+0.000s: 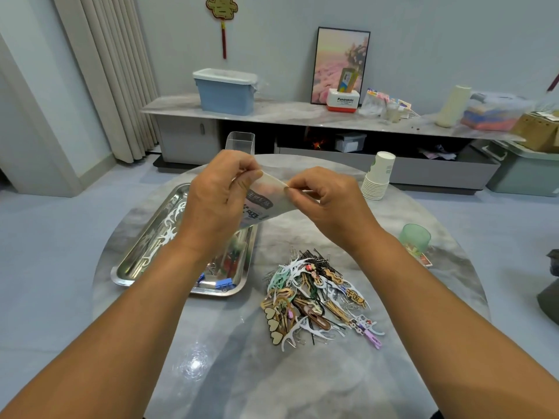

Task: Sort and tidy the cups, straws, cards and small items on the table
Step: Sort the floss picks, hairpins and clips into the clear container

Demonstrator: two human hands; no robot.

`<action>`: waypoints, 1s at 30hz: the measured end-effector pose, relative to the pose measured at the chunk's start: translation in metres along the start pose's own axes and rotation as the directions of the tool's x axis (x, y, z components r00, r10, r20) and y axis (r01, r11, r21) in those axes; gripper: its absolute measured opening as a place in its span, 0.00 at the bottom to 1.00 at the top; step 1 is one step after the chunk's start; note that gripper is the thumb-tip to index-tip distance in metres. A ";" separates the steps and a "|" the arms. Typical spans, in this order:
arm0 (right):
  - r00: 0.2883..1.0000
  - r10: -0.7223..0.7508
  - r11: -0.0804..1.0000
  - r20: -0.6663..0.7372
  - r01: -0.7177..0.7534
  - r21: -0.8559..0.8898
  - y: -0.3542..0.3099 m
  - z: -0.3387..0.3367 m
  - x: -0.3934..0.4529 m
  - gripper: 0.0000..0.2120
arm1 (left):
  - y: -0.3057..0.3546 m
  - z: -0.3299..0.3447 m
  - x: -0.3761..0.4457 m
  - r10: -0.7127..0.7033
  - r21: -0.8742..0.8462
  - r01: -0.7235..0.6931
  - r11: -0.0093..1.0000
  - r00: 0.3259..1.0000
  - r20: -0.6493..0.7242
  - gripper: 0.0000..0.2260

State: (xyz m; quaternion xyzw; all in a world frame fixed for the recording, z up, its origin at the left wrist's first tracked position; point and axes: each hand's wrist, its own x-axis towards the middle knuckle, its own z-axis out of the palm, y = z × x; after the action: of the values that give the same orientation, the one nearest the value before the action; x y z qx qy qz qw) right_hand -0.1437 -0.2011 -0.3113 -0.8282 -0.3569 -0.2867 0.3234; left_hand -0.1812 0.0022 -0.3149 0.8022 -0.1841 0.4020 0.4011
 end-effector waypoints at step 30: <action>0.905 0.342 0.938 0.252 -0.347 -0.026 0.016 0.005 -0.009 0.32 | 0.006 0.004 0.008 -0.022 -0.107 0.045 0.993 0.978 0.208 0.04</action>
State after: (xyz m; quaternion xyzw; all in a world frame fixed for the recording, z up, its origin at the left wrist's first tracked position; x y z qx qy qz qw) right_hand -0.1349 -0.2097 -0.3259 -0.9047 -0.2463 -0.1138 0.3286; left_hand -0.1776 -0.0049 -0.3067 0.8191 -0.2331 0.2990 0.4306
